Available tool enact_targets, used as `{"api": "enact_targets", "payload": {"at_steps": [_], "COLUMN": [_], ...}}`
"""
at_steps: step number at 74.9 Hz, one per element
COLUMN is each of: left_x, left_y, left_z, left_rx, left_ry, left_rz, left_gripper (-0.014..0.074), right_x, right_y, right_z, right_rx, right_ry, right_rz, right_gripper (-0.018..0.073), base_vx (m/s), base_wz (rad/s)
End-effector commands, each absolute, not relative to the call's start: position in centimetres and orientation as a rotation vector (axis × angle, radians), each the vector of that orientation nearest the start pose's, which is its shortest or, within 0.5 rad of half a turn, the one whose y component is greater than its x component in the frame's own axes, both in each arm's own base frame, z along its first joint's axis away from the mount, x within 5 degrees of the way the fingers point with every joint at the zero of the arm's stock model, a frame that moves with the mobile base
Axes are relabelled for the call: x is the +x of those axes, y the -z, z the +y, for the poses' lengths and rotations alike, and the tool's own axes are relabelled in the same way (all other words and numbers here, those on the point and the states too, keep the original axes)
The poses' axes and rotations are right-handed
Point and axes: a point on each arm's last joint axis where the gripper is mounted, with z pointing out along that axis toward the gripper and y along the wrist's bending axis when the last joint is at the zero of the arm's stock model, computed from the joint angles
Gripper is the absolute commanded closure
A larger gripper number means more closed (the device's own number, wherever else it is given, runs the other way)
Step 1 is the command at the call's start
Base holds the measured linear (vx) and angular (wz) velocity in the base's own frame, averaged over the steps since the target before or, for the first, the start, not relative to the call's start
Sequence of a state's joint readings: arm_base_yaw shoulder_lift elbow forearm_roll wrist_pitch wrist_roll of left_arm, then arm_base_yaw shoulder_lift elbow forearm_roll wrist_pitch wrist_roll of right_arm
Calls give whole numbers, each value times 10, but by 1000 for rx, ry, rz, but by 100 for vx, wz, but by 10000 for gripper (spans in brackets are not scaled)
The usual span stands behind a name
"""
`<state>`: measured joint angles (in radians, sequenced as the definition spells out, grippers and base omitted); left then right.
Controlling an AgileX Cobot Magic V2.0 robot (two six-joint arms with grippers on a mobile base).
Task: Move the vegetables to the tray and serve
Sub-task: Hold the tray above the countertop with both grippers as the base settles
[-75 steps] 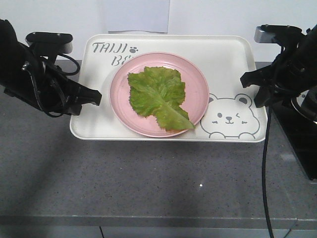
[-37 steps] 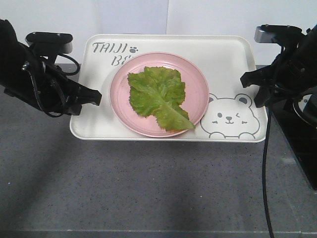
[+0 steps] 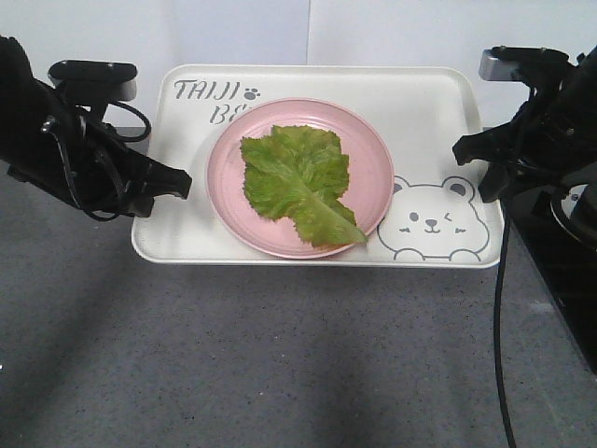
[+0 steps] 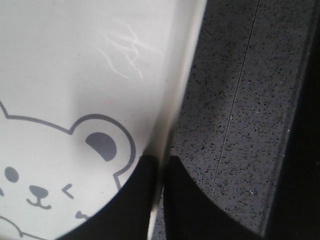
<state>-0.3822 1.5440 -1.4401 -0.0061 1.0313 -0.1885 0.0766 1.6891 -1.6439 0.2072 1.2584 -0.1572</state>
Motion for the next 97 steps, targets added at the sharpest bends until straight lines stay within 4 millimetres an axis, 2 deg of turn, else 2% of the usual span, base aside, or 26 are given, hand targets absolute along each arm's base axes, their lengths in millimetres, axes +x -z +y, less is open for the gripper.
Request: {"api": "enact_targets", "payload": {"at_steps": [1,97], "left_x": [297,297], "left_y": [-374,-374], "left_z": [-133,-133], "left_rx": [264,264], "left_ry": [352,352], "left_rz": [2464,2464], "left_gripper": [602,602], "right_x": [341,341], "right_y": [-375,-375], "right_z": [56,56], "right_rx": [-310,-310], "right_ry": [-383,-383], "right_rz": [2625,2626], "right_gripper": [565,565], "base_vx": [5,2], "base_wz": [-2,0]}}
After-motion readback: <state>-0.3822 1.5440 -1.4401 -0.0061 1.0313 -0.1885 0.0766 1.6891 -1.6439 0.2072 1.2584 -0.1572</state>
